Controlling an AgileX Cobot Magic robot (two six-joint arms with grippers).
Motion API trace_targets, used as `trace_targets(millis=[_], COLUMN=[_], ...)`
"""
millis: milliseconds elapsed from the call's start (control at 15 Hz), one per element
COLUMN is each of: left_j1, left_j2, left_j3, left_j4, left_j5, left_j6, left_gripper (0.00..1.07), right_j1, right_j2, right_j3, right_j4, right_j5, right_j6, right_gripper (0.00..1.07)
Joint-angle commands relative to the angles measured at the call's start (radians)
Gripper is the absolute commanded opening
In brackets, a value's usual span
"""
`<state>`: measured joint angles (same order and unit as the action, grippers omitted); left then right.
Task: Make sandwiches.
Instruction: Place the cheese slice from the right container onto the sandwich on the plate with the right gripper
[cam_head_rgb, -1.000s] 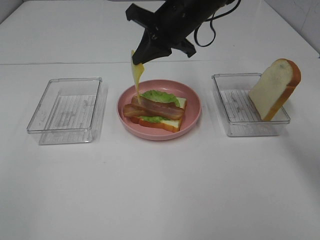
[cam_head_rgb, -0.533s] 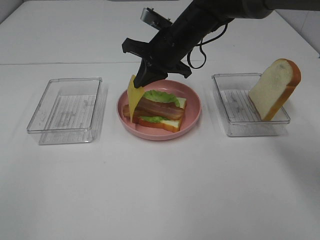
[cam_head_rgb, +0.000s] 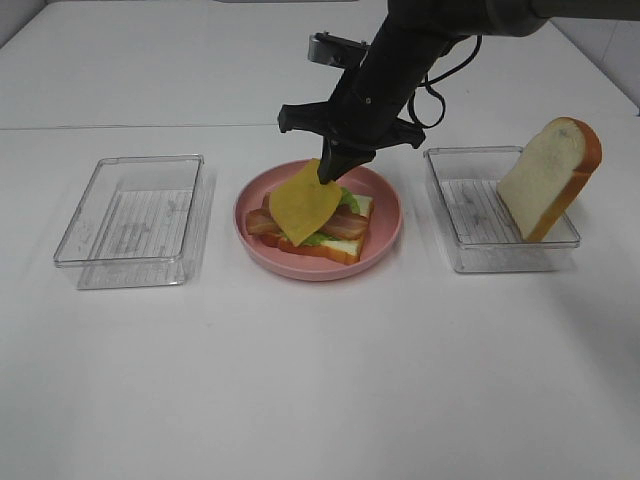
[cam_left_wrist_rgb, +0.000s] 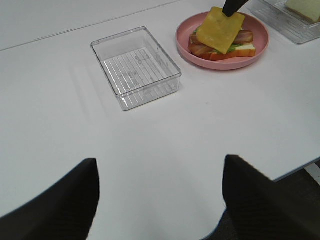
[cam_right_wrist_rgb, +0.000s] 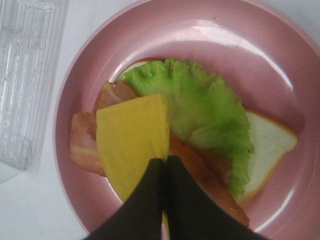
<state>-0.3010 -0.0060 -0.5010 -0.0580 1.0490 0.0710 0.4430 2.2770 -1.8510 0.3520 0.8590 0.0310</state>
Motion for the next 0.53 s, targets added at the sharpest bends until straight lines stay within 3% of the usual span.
trace_targets(millis=[67, 133, 267, 400, 467, 533], left_j1=[-0.001, -0.001, -0.001, -0.001, -0.001, -0.001], left_j2=[-0.022, -0.022, -0.022, -0.022, -0.022, -0.022], left_j3=[0.001, 0.001, 0.001, 0.001, 0.001, 0.001], left_j4=[-0.002, -0.002, -0.002, -0.002, -0.002, -0.002], left_j5=[-0.009, -0.009, -0.009, -0.009, -0.009, -0.009], left_j6=[-0.001, -0.001, -0.001, -0.001, -0.001, -0.001], left_gripper=[0.68, 0.68, 0.68, 0.68, 0.68, 0.68], right_j1=[-0.004, -0.004, -0.004, -0.004, -0.004, -0.004], right_j2=[-0.003, -0.003, -0.003, -0.003, -0.012, -0.022], right_j3=[-0.006, -0.006, -0.006, -0.006, -0.007, -0.008], right_j4=[-0.018, -0.023, -0.023, -0.027, -0.052, -0.065], right_j5=[0.002, 0.002, 0.002, 0.002, 0.004, 0.012], right_j6=[0.019, 0.019, 0.019, 0.035, 0.038, 0.038], right_gripper=[0.00, 0.04, 0.24, 0.60, 0.68, 0.68])
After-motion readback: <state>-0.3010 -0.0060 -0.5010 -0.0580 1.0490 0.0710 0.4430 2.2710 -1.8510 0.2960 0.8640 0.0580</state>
